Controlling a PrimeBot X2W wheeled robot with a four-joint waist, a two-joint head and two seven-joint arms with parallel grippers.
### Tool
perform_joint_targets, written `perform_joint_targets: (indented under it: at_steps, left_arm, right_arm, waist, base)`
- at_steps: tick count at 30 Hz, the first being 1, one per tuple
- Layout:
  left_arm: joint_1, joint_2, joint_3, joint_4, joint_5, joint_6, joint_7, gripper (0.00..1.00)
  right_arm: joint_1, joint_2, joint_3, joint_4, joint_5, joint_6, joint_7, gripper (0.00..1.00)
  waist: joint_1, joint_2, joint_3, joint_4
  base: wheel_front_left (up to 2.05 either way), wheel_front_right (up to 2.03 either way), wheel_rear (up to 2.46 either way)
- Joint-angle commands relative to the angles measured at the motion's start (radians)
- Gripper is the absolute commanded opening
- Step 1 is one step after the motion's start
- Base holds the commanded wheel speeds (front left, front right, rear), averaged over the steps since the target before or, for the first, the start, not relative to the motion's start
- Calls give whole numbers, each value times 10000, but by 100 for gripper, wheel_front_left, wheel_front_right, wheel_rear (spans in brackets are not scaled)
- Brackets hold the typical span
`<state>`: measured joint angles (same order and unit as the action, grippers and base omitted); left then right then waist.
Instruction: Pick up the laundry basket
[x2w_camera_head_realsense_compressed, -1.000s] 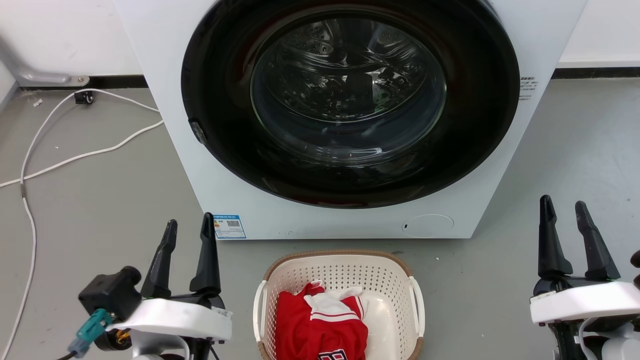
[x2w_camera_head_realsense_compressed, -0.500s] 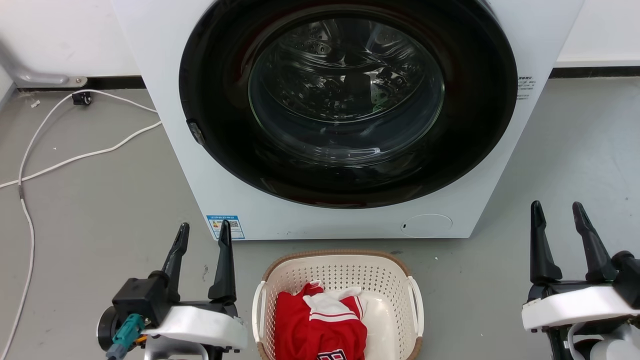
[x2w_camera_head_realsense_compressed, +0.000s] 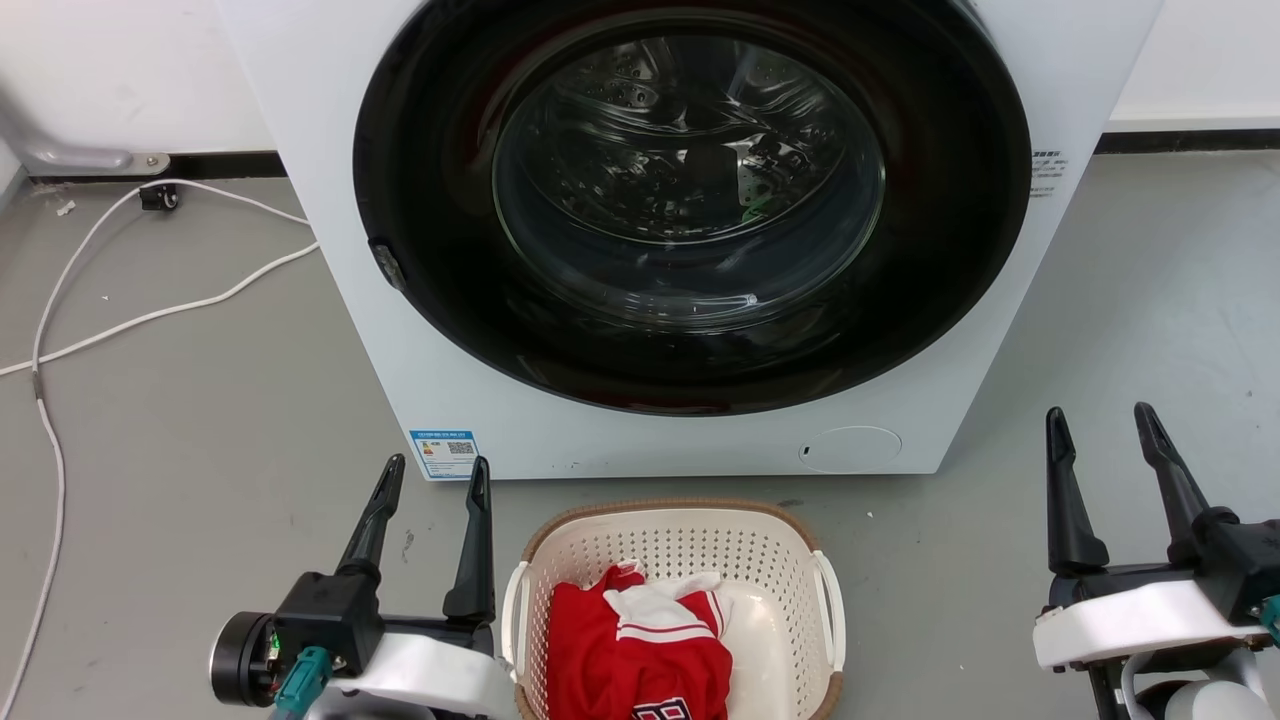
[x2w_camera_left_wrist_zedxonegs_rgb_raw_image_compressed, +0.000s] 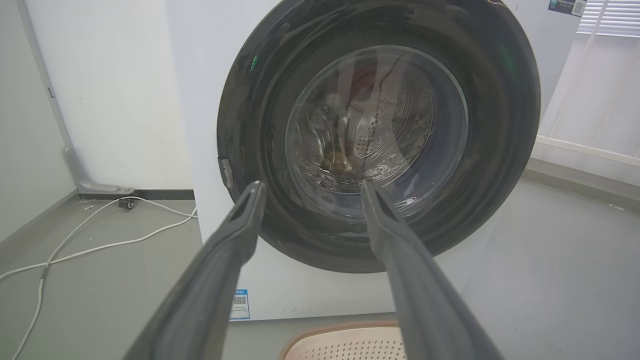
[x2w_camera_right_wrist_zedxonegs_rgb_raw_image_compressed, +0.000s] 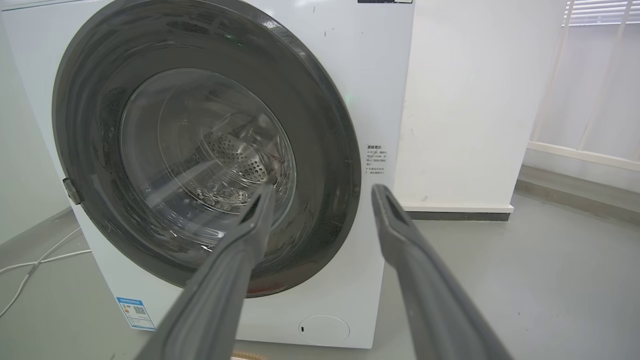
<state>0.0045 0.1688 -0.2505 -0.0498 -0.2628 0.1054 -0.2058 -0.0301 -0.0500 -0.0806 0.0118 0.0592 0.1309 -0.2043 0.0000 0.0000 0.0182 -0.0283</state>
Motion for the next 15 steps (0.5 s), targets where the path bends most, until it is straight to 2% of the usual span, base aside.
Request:
perform_joint_targets:
  at_steps: [1,6,10,15]
  left_arm:
    - [51,15,-24,-101,210,-57,-78,100]
    - [126,-41,-61,-28,505,-262,-182,100]
    - [275,-333,251,-68,380,-505,-254,100]
    - [484,-747,905,48,151,-1323,-356,100]
  right_arm:
    - [50,-11,20,-132,-244,-3,-91,100]
    - [123,-10,147,-165,-469,-3,-194,100]
    - [131,-9,173,-71,-441,-3,-272,100]
    - [159,-7,64,118,-107,-3,-369,100]
  waist:
    - [0,0,7,-2]
    - [0,0,22,-27]
    - [0,0,33,-34]
    - [0,0,31,-41]
  base:
    - [0,0,0]
    - [0,0,0]
    - [0,0,0]
    - [0,0,0]
